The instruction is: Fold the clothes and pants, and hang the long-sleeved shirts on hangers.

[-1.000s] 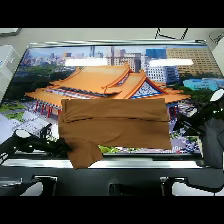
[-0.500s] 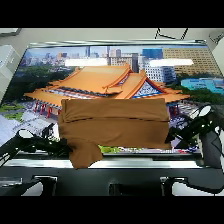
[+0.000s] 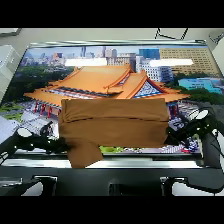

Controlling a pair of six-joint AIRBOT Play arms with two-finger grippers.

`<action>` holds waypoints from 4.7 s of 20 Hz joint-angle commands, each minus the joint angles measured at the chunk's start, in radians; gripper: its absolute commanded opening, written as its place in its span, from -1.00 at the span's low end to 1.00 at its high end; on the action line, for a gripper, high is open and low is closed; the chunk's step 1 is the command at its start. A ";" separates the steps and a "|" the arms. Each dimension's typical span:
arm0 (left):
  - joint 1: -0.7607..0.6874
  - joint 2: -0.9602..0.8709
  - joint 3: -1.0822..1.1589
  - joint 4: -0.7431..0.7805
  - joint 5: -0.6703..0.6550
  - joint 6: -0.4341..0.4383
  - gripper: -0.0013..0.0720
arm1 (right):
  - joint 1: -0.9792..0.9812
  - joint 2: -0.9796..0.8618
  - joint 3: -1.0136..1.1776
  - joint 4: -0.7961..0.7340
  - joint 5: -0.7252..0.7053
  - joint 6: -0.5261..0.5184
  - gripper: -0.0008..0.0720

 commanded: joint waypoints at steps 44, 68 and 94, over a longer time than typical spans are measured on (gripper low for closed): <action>-0.053 -0.438 1.064 -0.065 -0.169 -0.080 0.25 | 0.075 -0.537 0.763 0.389 -0.002 0.012 -0.85; -1.017 -0.761 0.912 -0.821 0.857 -0.301 -0.90 | 0.415 0.149 0.763 0.393 0.102 0.209 -0.86; 0.026 0.135 0.891 0.027 0.312 -0.292 -0.90 | 0.696 -0.478 0.763 0.982 -0.367 0.002 0.96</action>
